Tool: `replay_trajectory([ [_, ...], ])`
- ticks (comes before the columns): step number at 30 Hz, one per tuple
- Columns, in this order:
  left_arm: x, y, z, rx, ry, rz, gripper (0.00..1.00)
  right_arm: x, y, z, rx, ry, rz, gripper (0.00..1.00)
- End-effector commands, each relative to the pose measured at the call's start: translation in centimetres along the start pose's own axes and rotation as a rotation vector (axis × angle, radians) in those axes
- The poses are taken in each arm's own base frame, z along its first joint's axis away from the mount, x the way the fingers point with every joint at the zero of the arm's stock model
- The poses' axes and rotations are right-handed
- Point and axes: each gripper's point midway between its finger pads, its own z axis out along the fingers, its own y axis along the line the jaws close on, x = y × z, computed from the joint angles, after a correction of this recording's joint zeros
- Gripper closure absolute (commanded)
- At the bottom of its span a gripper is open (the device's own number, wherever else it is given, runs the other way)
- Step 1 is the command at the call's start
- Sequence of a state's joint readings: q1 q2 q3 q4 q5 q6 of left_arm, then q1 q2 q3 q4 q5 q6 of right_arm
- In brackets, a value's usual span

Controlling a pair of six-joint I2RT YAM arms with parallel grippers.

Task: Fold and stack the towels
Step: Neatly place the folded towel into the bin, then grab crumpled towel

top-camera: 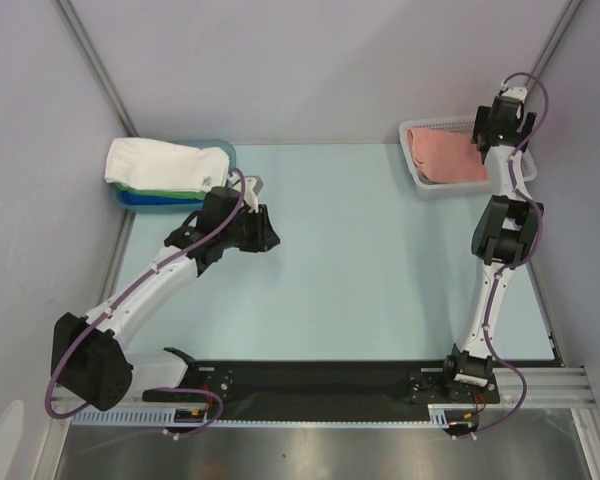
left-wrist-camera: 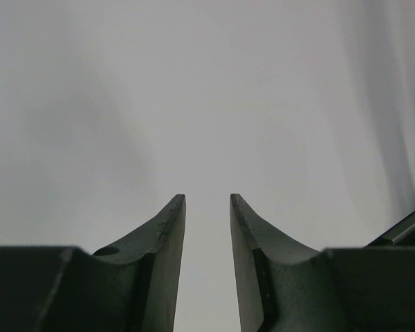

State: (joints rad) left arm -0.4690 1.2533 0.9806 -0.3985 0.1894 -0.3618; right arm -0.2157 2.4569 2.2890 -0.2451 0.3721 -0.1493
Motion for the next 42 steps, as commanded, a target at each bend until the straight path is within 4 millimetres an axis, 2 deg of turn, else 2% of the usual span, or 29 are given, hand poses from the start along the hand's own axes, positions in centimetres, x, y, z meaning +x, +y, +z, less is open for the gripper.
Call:
replay_trajectory([
  [1, -4.3, -0.8, -1.4, -0.012, -0.157, -0.043, 0.62, -10.7, 0.3, -7.7, -0.085, -0.173, 0.192, 0.00],
  [2, -4.8, -0.6, -1.3, -0.035, -0.176, -0.062, 0.62, -12.7, 1.1, -10.2, -0.116, -0.204, 0.246, 0.00],
  [4, -6.7, 0.1, -1.7, -0.096, -0.234, -0.123, 0.61, -12.8, 3.3, -12.3, -0.183, -0.192, 0.269, 0.00],
  [5, -7.9, 2.0, -2.0, -0.210, -0.293, -0.144, 0.61, -12.7, 4.2, -13.4, -0.207, -0.182, 0.279, 0.00],
  [6, -8.7, 3.2, -2.0, -0.282, -0.332, -0.188, 0.61, -14.2, 6.3, -16.3, -0.273, -0.205, 0.300, 0.00],
  [7, -10.0, 4.3, -2.7, -0.356, -0.380, -0.225, 0.62, -12.4, 7.7, -16.8, -0.297, -0.165, 0.287, 0.00],
  [8, -11.0, 6.7, -3.7, -0.495, -0.455, -0.263, 0.62, -12.1, 9.0, -17.9, -0.327, -0.160, 0.289, 0.00],
  [9, -11.3, 7.9, -3.4, -0.554, -0.475, -0.287, 0.62, -12.7, 10.2, -20.2, -0.379, -0.171, 0.304, 0.00],
  [10, -12.6, 9.0, -4.0, -0.619, -0.537, -0.308, 0.60, -10.2, 12.8, -21.3, -0.429, -0.125, 0.274, 0.00],
  [11, -13.3, 10.3, -4.5, -0.685, -0.574, -0.333, 0.60, -9.5, 13.7, -22.2, -0.448, -0.117, 0.281, 0.00],
  [13, -14.7, 14.2, -4.7, -0.830, -0.633, -0.391, 0.60, -9.0, 16.0, -25.4, -0.549, -0.113, 0.289, 0.00],
  [14, -14.8, 15.6, -4.3, -0.874, -0.634, -0.415, 0.58, -5.9, 16.6, -25.0, -0.545, -0.058, 0.286, 0.00],
  [15, -15.1, 16.8, -3.8, -0.888, -0.641, -0.467, 0.58, -5.1, 17.7, -26.0, -0.609, -0.034, 0.298, 0.00],
  [16, -16.2, 18.7, -4.1, -0.907, -0.660, -0.508, 0.58, -4.5, 18.4, -27.1, -0.655, -0.017, 0.328, 0.00],
  [17, -15.3, 20.6, -1.9, -0.943, -0.610, -0.524, 0.58, -1.9, 18.9, -27.1, -0.664, 0.039, 0.332, 0.00],
  [18, -15.5, 21.7, -1.3, -0.958, -0.608, -0.551, 0.58, -0.7, 19.8, -27.9, -0.715, 0.068, 0.334, 0.00],
  [19, -16.9, 22.9, -1.2, -0.965, -0.624, -0.570, 0.58, 0.2, 20.3, -28.4, -0.748, 0.081, 0.327, 0.00],
  [20, -16.3, 24.5, 0.7, -0.993, -0.582, -0.564, 0.58, 2.2, 20.8, -29.0, -0.754, 0.122, 0.323, 0.00],
  [21, -16.2, 25.5, 1.5, -1.015, -0.558, -0.563, 0.57, 3.0, 21.3, -29.6, -0.779, 0.139, 0.316, 0.00],
  [22, -18.1, 26.2, 1.4, -0.999, -0.590, -0.586, 0.55, 3.6, 21.7, -30.1, -0.804, 0.144, 0.307, 0.01],
  [23, -17.2, 27.7, 3.6, -1.011, -0.546, -0.586, 0.54, 4.0, 22.2, -30.8, -0.819, 0.147, 0.302, 0.01],
  [24, -17.4, 28.5, 4.3, -1.015, -0.537, -0.585, 0.53, 5.2, 22.3, -30.8, -0.815, 0.168, 0.296, 0.01],
  [25, -18.9, 29.1, 3.8, -1.019, -0.552, -0.601, 0.51, 5.3, 22.6, -31.1, -0.831, 0.168, 0.293, 0.01],
  [26, -19.1, 29.7, 4.4, -1.022, -0.543, -0.602, 0.50, 5.3, 22.8, -31.2, -0.835, 0.167, 0.292, 0.01],
  [27, -18.5, 30.8, 5.6, -1.041, -0.508, -0.591, 0.49, 5.0, 23.0, -31.4, -0.841, 0.163, 0.293, 0.01],
  [28, -19.8, 31.3, 5.5, -1.035, -0.532, -0.596, 0.46, 4.9, 23.2, -31.5, -0.847, 0.163, 0.292, 0.02],
  [30, -20.1, 32.3, 6.7, -1.024, -0.515, -0.596, 0.45, 4.7, 23.5, -32.0, -0.875, 0.165, 0.297, 0.02],
  [34, -18.8, 34.6, 7.6, -1.023, -0.463, -0.659, 0.49, 5.1, 23.4, -32.2, -0.864, 0.160, 0.286, 0.03],
  [42, -17.1, 35.0, 8.9, -1.005, -0.432, -0.691, 0.51, 5.4, 23.8, -32.1, -0.868, 0.166, 0.285, 0.04],
])
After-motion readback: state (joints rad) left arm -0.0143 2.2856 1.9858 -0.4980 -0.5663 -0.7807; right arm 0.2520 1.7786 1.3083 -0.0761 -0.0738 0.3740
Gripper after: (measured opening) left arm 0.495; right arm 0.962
